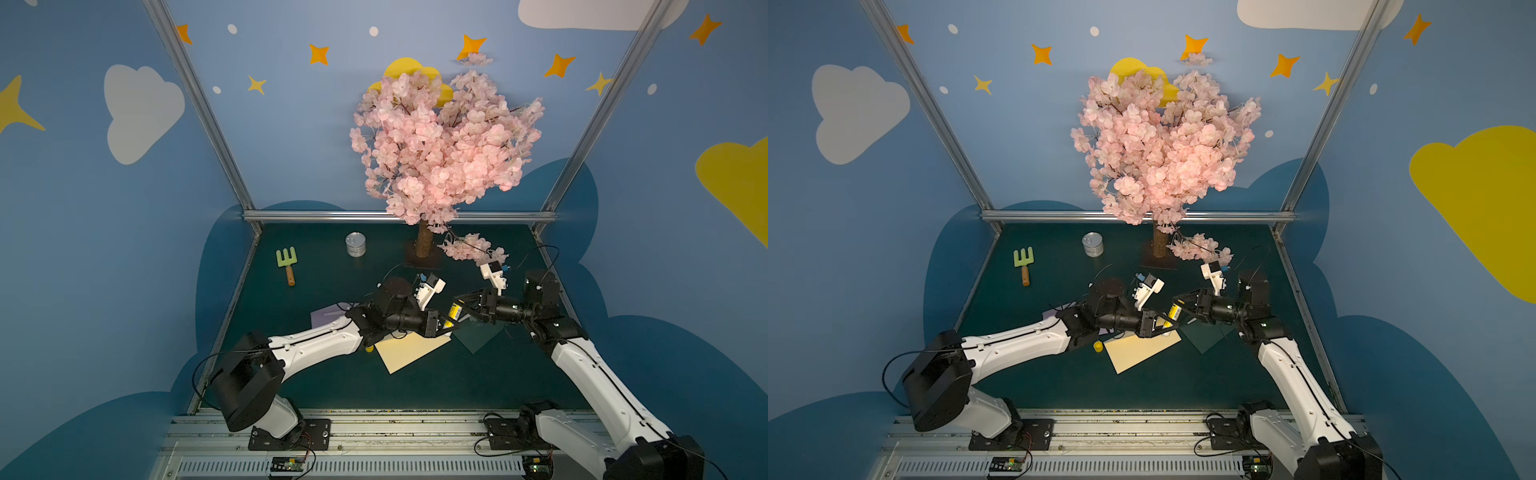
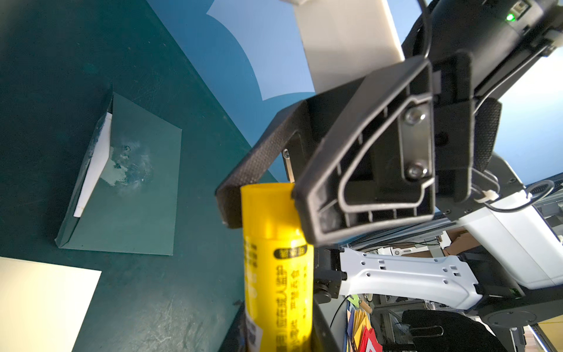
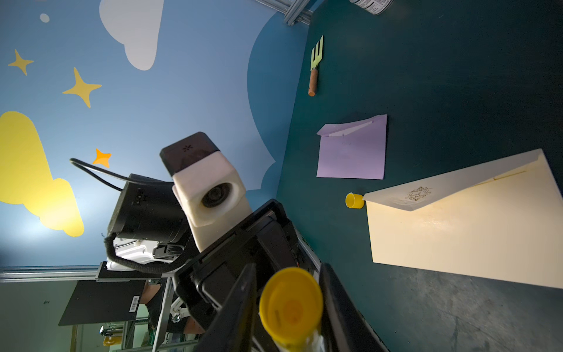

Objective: Seal the envelope with a glue stick
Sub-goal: Unscrew the glue stick.

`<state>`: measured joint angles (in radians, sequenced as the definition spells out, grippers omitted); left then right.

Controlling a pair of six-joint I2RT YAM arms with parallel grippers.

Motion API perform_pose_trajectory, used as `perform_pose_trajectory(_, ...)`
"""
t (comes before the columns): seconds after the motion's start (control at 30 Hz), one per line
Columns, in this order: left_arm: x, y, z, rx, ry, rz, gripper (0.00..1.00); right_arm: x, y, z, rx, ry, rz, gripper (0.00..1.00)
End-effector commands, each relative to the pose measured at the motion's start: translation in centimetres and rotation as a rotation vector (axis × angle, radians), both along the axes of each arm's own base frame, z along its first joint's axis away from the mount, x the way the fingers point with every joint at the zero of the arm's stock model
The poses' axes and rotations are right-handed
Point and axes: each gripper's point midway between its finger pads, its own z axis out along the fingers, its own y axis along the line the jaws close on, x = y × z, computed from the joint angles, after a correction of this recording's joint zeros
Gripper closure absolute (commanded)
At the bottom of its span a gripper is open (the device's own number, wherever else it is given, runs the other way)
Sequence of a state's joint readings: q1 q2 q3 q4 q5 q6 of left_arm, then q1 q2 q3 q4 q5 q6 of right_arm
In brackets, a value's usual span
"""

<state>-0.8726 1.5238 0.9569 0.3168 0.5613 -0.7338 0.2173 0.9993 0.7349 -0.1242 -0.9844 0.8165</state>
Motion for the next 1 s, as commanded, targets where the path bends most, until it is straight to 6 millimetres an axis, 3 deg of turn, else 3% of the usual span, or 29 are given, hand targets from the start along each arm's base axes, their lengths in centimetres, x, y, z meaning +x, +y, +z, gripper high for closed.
perform_pose_trajectory(0.0,-0.3,-0.3,0.0,-0.016,0.000,-0.019,0.97,0.3,0.1,1.3,0.017,-0.041,0.002,0.66)
perform_pose_trajectory(0.43,-0.6,-0.8,-0.5,0.014,-0.020,-0.024,0.97,0.4,-0.3,-0.6,-0.063,0.000,-0.039,0.85)
perform_pose_trajectory(0.7,1.0,-0.4,-3.1,0.229,-0.105,0.100,0.97,1.3,-2.0,-5.9,-0.502,0.057,-0.185,0.99)
perform_pose_trajectory(0.97,4.3,1.3,-6.6,0.478,-0.136,0.337,0.97,3.2,-2.5,-7.5,-0.775,0.002,-0.300,1.00)
